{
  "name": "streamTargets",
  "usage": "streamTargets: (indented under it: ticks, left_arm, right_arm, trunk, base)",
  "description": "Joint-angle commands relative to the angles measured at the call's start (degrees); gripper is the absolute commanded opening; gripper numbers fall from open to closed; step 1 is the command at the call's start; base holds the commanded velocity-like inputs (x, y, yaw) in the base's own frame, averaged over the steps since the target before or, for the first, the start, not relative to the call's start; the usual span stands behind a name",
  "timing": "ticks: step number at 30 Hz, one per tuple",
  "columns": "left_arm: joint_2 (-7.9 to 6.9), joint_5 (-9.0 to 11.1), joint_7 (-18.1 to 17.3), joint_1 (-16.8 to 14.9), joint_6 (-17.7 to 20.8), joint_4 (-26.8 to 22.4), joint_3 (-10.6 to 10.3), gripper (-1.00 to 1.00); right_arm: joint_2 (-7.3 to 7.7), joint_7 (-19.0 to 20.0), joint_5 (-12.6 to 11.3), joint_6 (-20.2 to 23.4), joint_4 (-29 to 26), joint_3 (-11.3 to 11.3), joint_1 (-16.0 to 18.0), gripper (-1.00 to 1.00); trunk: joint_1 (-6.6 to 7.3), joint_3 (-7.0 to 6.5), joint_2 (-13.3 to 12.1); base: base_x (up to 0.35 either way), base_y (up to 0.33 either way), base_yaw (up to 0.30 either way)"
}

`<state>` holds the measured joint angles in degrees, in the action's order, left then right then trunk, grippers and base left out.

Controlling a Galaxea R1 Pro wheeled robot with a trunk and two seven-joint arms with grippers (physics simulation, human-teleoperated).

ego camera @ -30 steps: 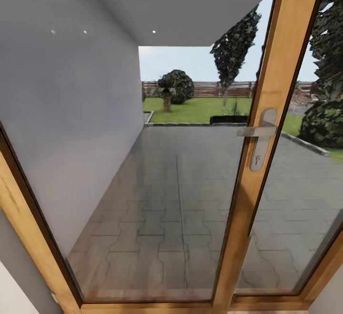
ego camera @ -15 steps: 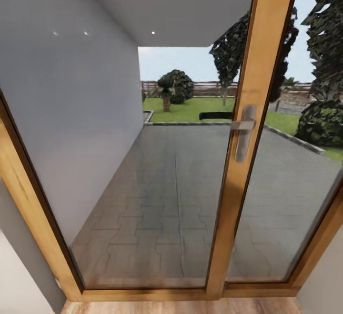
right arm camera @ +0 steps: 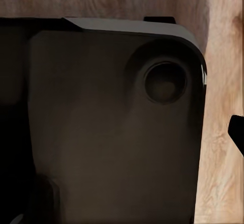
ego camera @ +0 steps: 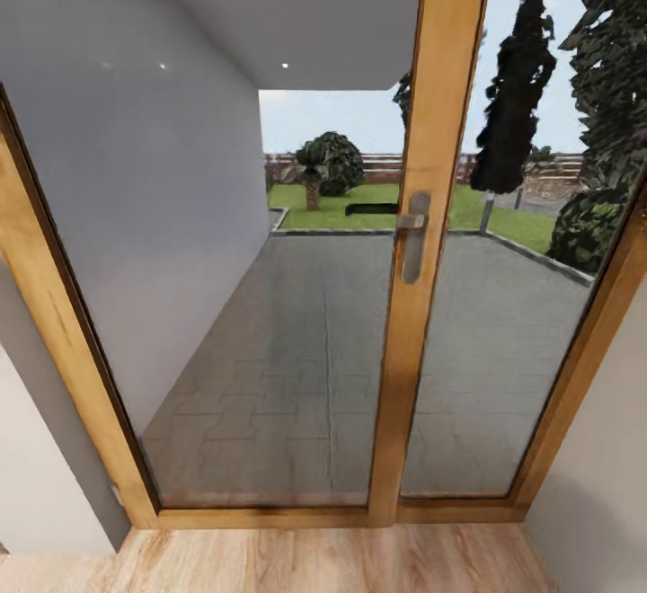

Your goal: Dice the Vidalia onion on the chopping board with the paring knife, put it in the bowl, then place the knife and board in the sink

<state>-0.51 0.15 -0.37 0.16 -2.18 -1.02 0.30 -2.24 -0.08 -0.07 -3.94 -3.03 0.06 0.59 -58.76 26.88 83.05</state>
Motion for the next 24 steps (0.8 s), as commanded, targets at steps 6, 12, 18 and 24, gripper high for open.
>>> streamTargets:
  ticks: [6, 12, 18, 24]
  left_arm:
    - [-0.01, 0.1, -0.1, 0.0, -0.1, -0.1, 0.0, 1.0]
    - [-0.09, 0.1, -0.1, 0.0, -0.1, -0.1, 0.0, 1.0]
    - [-0.28, 0.1, -0.1, 0.0, -0.1, -0.8, 0.0, 1.0]
    - [-0.86, 0.1, 0.0, 0.0, -0.3, -4.9, 0.0, 1.0]
  right_arm:
    - [0.01, 0.0, 0.0, -0.2, 0.0, 0.0, 0.0, 1.0]
    - [0.28, 0.0, 0.0, -0.2, -0.4, 0.0, 0.0, 1.0]
    - [0.44, 0.0, 0.1, -0.6, -0.5, 0.0, 0.0, 1.0]
    - [1.68, 0.0, 0.2, -5.6, -0.6, 0.1, 0.0, 1.0]
  trunk:
    - [0.04, 0.05, 0.0]
    - [0.04, 0.05, 0.0]
    - [0.04, 0.05, 0.0]
    - [0.04, 0.05, 0.0]
  base:
    - [-0.331, -0.038, 0.0]
    - [-0.336, -0.004, 0.0]
    - [-0.302, 0.0, 0.0]
    - [-0.079, 0.0, 0.0]
